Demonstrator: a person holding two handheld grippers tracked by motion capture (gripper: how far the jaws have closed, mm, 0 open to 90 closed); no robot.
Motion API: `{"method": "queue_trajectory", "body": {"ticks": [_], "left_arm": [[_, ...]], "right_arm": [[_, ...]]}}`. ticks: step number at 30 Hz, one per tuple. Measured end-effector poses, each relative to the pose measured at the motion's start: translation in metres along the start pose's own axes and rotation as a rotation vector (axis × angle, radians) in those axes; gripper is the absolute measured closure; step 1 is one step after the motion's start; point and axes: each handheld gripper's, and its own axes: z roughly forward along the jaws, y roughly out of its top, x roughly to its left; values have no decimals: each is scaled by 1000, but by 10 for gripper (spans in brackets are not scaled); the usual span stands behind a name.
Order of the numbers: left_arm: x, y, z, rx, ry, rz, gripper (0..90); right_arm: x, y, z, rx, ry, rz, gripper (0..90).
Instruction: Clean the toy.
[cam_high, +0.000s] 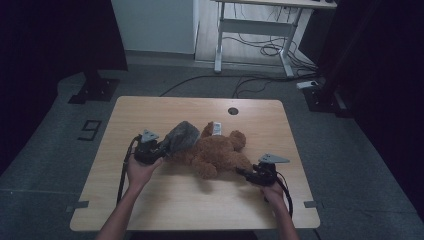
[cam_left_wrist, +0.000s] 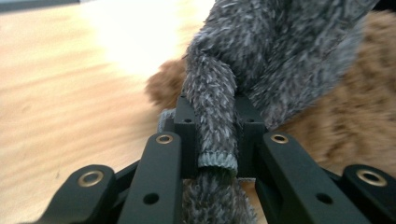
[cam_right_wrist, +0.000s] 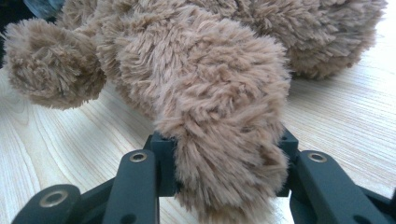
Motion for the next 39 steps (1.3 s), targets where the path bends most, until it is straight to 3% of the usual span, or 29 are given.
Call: {"method": "queue_trajectory", "body": {"ticks": [2,3,7,9,15,18,24,28,31,35,39], "left_arm": [[3,-3,1,12,0,-11,758],[9,-8,3,30,-3,-37,758],[14,-17,6,64,35,-27,759],[17,-23,10,81,41,-42,760],[29,-43,22,134,12,-89,760],[32,-45,17,117,-14,-106,759],[25,-25,-6,28,-7,-69,756],[12,-1,-21,-56,-39,-34,754],[-4,16,-25,-91,-66,1,753],[-27,37,-17,-89,-111,47,748],[-41,55,1,-59,-111,78,746]], "right_arm": [[0,0,0,1,2,0,579],[0,0,0,2,2,0,578],[0,-1,2,8,6,0,579],[0,-1,2,10,5,0,578],[-1,-2,2,12,4,3,578],[-2,-2,2,14,1,4,578],[-5,-3,3,14,-7,15,578],[-7,-3,2,16,-11,21,579],[-6,-3,3,15,-10,21,579],[-6,-3,3,17,-9,22,579],[-6,-3,2,17,-11,17,579]]}}
